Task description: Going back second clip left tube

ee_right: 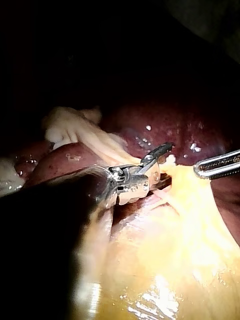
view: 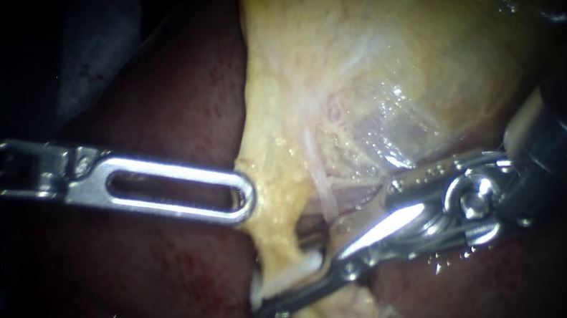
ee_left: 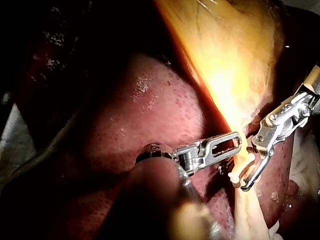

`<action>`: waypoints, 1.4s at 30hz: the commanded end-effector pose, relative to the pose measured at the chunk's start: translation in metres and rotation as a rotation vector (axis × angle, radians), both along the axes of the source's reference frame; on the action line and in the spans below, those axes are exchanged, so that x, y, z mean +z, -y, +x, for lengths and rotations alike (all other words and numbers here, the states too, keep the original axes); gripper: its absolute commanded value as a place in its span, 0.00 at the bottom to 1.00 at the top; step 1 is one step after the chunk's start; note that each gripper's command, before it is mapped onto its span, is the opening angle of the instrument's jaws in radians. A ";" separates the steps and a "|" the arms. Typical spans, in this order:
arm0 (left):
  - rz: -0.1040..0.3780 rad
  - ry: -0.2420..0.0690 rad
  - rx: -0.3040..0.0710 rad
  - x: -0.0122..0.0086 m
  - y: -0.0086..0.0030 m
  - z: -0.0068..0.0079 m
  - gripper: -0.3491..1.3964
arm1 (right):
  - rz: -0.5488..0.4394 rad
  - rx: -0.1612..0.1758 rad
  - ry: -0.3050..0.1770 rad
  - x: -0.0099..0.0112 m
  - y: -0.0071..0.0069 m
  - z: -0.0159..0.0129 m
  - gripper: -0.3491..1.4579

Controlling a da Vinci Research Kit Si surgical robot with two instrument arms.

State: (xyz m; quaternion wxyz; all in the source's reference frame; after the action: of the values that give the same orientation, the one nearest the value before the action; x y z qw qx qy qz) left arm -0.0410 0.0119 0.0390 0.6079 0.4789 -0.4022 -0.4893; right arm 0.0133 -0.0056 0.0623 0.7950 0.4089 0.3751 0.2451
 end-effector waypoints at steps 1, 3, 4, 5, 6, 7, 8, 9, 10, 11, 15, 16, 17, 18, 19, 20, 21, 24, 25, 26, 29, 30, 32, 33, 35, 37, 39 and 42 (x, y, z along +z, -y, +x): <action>0.000 0.000 0.000 0.0000 0.0000 0.0000 0.00 | -0.003 -0.001 0.000 0.0002 0.0001 0.0002 0.49; 0.000 0.000 -0.001 0.0000 0.0000 0.0000 0.00 | -0.006 -0.001 0.001 0.0005 0.0004 0.0006 0.49; 0.000 0.000 -0.001 0.0000 0.0000 0.0000 0.00 | -0.007 -0.001 0.001 0.0007 0.0006 0.0007 0.49; 0.000 0.000 -0.001 0.0000 0.0000 0.0000 0.00 | -0.009 -0.002 0.001 0.0008 0.0007 0.0008 0.50; 0.000 0.000 -0.001 0.0000 0.0000 0.0000 0.00 | -0.009 -0.003 0.001 0.0009 0.0008 0.0007 0.50; 0.000 0.000 -0.001 0.0000 0.0000 0.0000 0.00 | -0.010 -0.004 0.000 0.0009 0.0009 0.0007 0.50; 0.000 0.000 0.000 0.0000 0.0000 0.0000 0.00 | -0.010 -0.004 0.000 0.0009 0.0009 0.0006 0.50; 0.000 0.000 0.000 0.0000 0.0000 0.0000 0.00 | -0.010 -0.005 0.000 0.0009 0.0009 0.0004 0.50; 0.000 0.000 0.000 0.0000 0.0000 0.0000 0.00 | -0.009 -0.005 -0.001 0.0008 0.0008 0.0003 0.50; 0.000 0.000 0.000 0.0000 0.0000 0.0000 0.00 | -0.008 -0.005 -0.001 0.0007 0.0007 0.0001 0.50; 0.001 0.000 0.000 0.0000 -0.0001 0.0002 0.00 | -0.010 -0.004 -0.005 0.0000 0.0001 -0.0008 0.50; 0.001 0.000 0.000 0.0001 -0.0002 0.0002 0.00 | -0.016 -0.002 -0.007 -0.0002 -0.0001 -0.0011 0.50; 0.001 0.000 0.000 0.0001 -0.0002 0.0002 0.00 | -0.015 0.001 -0.007 -0.0005 -0.0003 -0.0014 0.50; 0.001 0.000 0.000 0.0001 -0.0002 0.0003 0.00 | -0.022 0.006 -0.009 -0.0008 -0.0007 -0.0018 0.50; 0.001 0.000 0.001 0.0001 -0.0002 0.0003 0.00 | -0.027 0.008 -0.011 -0.0010 -0.0010 -0.0022 0.50; 0.001 0.000 0.001 0.0001 -0.0002 0.0003 0.00 | -0.026 0.011 -0.011 -0.0013 -0.0013 -0.0025 0.50; 0.001 0.000 0.001 0.0001 -0.0003 0.0003 0.00 | -0.032 0.016 -0.012 -0.0016 -0.0017 -0.0030 0.50; 0.001 0.000 0.001 0.0002 -0.0002 0.0003 0.00 | -0.050 0.027 -0.018 -0.0024 -0.0027 -0.0044 0.50; 0.000 0.000 0.001 0.0002 -0.0002 0.0003 0.00 | -0.055 0.029 -0.020 -0.0027 -0.0030 -0.0048 0.51; 0.000 0.000 0.001 0.0002 -0.0002 0.0003 0.00 | -0.063 0.034 -0.021 -0.0029 -0.0032 -0.0052 0.51; 0.000 0.000 0.001 0.0002 -0.0002 0.0003 0.00 | -0.081 0.049 -0.019 -0.0038 -0.0041 -0.0066 0.52; 0.000 0.000 0.001 0.0002 -0.0002 0.0003 0.00 | -0.095 0.062 -0.018 -0.0042 -0.0045 -0.0072 0.52; 0.000 0.000 0.000 0.0003 -0.0002 0.0003 0.00 | -0.107 0.094 -0.011 -0.0049 -0.0050 -0.0081 0.52; 0.000 0.000 0.000 0.0003 -0.0002 0.0003 0.00 | -0.112 0.104 -0.008 -0.0052 -0.0052 -0.0086 0.52; 0.000 0.000 0.000 0.0003 -0.0002 0.0003 0.00 | -0.125 0.116 -0.006 -0.0060 -0.0060 -0.0097 0.52; 0.000 0.000 0.001 0.0003 -0.0002 0.0003 0.00 | -0.128 0.129 0.000 -0.0069 -0.0067 -0.0110 0.52; 0.000 0.000 0.001 0.0003 -0.0002 0.0003 0.00 | -0.132 0.139 0.004 -0.0077 -0.0074 -0.0121 0.52; -0.001 0.000 0.000 0.0004 -0.0002 0.0003 0.00 | -0.142 0.154 0.009 -0.0089 -0.0085 -0.0140 0.52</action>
State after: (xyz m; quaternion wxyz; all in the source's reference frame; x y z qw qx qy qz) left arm -0.0407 0.0120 0.0395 0.6082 0.4787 -0.4021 -0.4891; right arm -0.0014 0.0032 0.0531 0.8027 0.3180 0.4183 0.2822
